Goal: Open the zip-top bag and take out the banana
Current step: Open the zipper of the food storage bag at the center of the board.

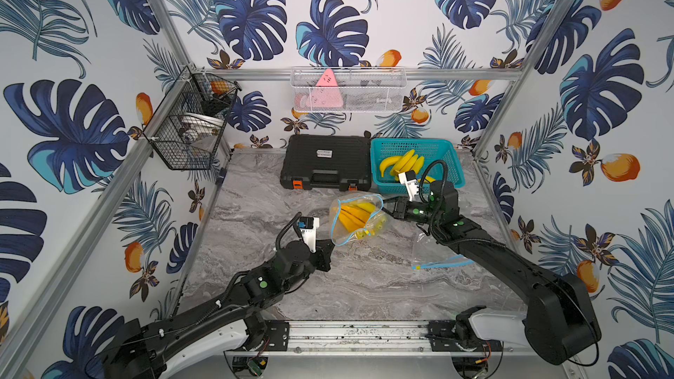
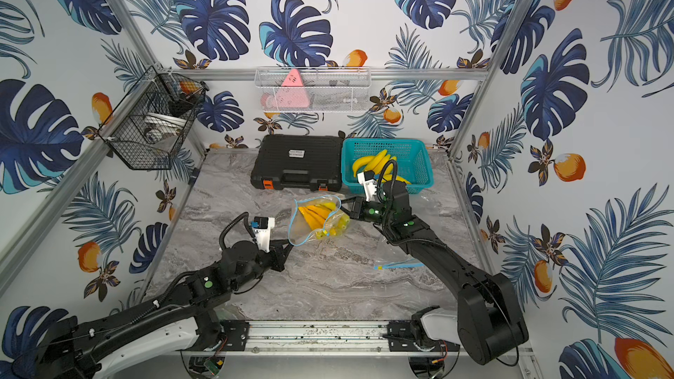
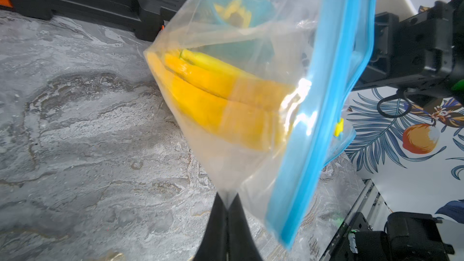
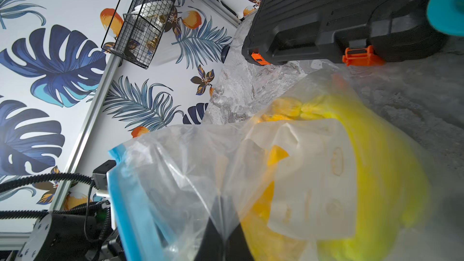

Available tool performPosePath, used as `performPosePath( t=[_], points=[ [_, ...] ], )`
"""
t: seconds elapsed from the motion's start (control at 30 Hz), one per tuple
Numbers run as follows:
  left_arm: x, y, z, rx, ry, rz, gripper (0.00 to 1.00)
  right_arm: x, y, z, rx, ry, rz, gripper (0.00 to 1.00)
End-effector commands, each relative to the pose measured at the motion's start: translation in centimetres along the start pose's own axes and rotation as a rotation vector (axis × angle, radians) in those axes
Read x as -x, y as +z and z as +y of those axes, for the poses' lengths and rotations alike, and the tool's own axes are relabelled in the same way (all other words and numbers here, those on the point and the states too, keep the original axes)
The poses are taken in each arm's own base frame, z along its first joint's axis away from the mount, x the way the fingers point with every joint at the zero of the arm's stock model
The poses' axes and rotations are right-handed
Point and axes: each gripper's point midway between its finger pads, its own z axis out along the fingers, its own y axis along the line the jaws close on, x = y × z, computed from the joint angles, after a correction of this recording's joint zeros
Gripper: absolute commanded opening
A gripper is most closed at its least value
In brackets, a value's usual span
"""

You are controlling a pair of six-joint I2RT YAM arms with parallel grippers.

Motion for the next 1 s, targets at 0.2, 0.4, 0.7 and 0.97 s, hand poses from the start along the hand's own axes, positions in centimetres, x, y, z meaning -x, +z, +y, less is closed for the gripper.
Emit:
performPosePath(
  t=[0.2,0.4,0.7,0.97],
  points=[
    [2.3,-1.2,-2.7,-0.039,0.086,0.024,0.52,-3.3,0.4,0.3,0.025,-0.139,0.171,0.00],
    [7.2,-5.6,-2.7,0.067,0.268,-0.066,0.71,-4.2,0.6,-0.2,0.023,-0.188,0.217,0.00],
    [6.0,-1.8,-2.1,0.178,0.440,0.087,0.66,-4.2,0.7,-0.2,-0.003,-0.227,0.221,0.00],
    [8.1,-2.6,-1.8,0.249,0.575,0.055,0.68,-4.9,0.5,-0.1,0.009,-0.239,0.255,0.00]
  ],
)
